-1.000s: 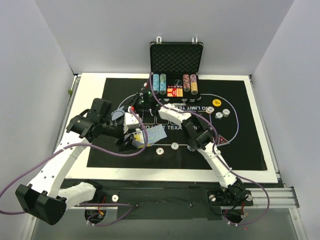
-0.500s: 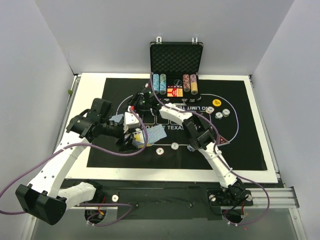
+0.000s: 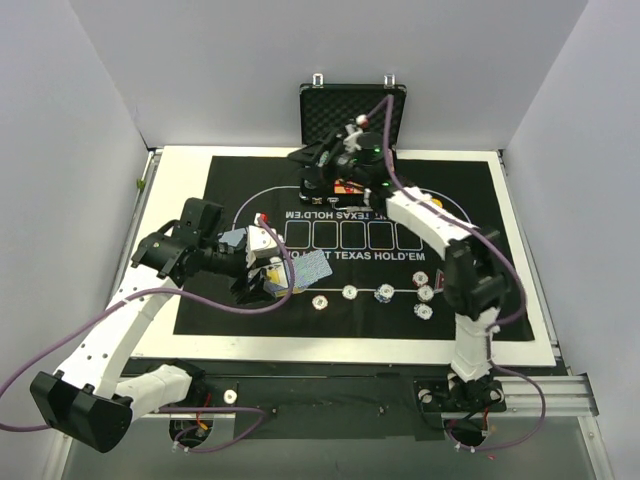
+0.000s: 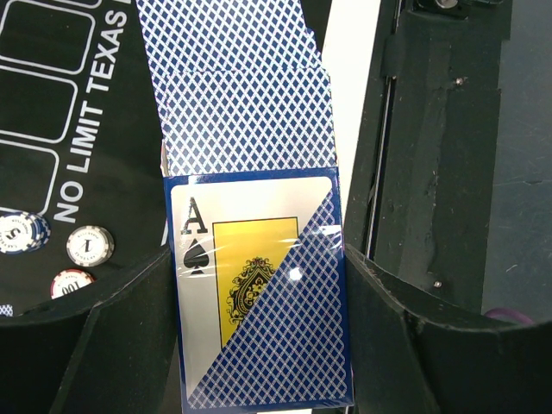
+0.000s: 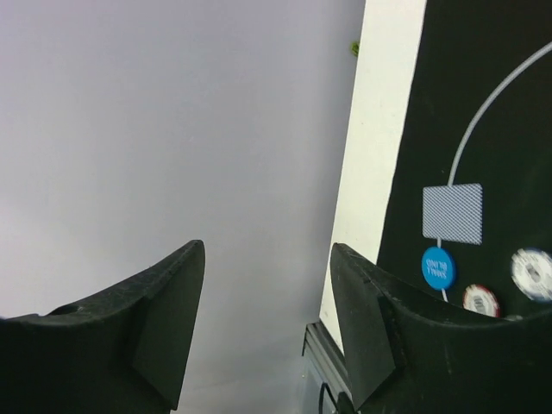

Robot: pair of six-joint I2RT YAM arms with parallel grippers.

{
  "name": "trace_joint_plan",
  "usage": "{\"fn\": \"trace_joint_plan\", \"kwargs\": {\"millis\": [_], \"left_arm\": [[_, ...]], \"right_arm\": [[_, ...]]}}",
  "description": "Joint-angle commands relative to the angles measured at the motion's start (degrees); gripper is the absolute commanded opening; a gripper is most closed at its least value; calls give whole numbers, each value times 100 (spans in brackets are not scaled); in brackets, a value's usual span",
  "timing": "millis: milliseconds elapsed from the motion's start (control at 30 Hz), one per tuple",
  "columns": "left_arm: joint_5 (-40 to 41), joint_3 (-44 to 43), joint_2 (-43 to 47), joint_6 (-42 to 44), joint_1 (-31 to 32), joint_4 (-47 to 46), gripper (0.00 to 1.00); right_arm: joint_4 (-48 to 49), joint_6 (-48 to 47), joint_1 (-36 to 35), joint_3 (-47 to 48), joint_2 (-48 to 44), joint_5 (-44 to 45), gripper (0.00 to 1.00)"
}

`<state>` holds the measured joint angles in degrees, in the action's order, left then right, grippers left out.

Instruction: Distribute texas hold em gaming equipment

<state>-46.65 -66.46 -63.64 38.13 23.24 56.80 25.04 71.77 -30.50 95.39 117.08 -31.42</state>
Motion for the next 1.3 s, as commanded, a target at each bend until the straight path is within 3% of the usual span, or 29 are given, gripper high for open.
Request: {"fn": "trace_joint_plan", "kwargs": {"millis": [0, 200, 333, 667, 800, 1167, 1267], "left_arm": [[-186, -8, 124, 2, -31, -221, 4], [-151, -43, 53, 45, -31, -257, 4], [-160, -52, 36, 54, -31, -283, 4], [-63, 1, 18, 28, -22, -415, 4], [-28, 45, 0, 37, -30, -468, 4], [16, 98, -26, 98, -22, -476, 4], [16, 98, -26, 116, -30, -485, 4]], "right_arm": [[266, -285, 281, -1493, -1377, -417, 56], [-910, -1268, 352, -2963, -3056, -567, 58], [-1123, -1394, 317, -3719, -3804, -690, 59], [-1133, -1262, -342, -4389, -4421, -787, 53], [-703, -928, -474, -4626, -4501, -839, 45], [-666, -690, -255, -4863, -4922, -822, 11], [-702, -673, -132, -4916, -5028, -839, 7]]}}
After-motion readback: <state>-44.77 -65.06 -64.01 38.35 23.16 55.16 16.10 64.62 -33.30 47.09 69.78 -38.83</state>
